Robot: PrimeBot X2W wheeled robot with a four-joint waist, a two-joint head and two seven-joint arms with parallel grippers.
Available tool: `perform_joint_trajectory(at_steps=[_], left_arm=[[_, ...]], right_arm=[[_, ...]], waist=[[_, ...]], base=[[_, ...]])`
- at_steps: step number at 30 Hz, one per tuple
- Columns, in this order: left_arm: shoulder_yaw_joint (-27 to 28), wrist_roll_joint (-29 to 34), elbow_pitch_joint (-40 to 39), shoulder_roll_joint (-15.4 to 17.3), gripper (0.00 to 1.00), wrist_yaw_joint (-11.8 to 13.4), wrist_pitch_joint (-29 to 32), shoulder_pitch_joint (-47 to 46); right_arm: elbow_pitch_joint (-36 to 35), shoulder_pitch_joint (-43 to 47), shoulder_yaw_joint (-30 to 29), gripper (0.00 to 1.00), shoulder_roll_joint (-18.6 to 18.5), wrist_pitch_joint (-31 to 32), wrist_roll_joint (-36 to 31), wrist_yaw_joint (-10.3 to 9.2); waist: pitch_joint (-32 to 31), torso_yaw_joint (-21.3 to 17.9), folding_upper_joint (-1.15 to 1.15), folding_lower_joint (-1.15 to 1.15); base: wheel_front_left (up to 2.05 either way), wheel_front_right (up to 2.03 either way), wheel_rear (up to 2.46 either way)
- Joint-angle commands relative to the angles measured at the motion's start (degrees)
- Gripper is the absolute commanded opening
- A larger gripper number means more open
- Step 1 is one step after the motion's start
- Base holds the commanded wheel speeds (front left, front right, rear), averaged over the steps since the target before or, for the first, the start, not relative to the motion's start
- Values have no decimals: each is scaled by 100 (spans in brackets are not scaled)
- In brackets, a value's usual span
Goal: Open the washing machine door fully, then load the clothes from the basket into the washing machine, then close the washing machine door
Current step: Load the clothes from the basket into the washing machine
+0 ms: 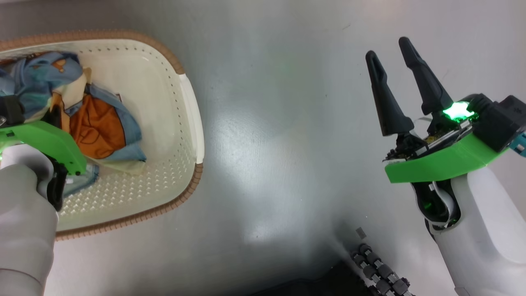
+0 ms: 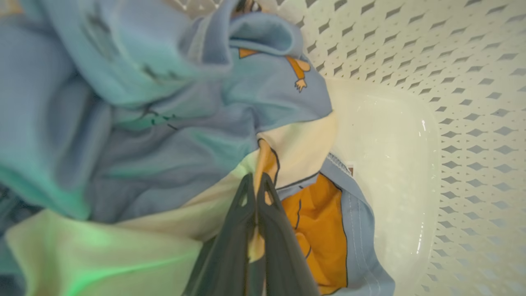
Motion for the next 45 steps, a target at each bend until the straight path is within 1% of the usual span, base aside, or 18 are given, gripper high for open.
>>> perform_joint_trajectory(at_steps=[1,12,18,25,29,34,45], left_arm=[[52,-66,-6,254,0,-16,-29,178],[-137,-434,-194,262,0,-16,-365,553],[-234,-630,-383,269,0,-16,-631,926],[-313,-811,-761,347,0,-16,-734,1291],[-178,-864,-1187,401,0,-16,-741,1513],[80,-724,-1762,421,0,-16,-742,1948],[776,-244,-2965,207,0,-16,-743,2969]], right_arm=[[-91,143,100,100,13,-26,-55,9],[-22,135,157,100,38,-26,-23,9],[48,146,209,100,49,-26,16,9],[141,231,233,100,10,-26,57,9],[196,293,241,100,-16,-26,74,9],[298,420,252,100,-57,-26,107,9],[504,795,302,100,-177,-26,183,9]], waist=[[-58,3,0,0],[-518,103,0,0],[-913,138,0,0],[-1382,250,0,0],[-1669,339,0,0],[-2095,439,0,0],[-3037,680,0,0]], base=[[0,0,0],[0,0,0],[0,0,0],[0,0,0],[0,0,0],[0,0,0],[0,0,0]])
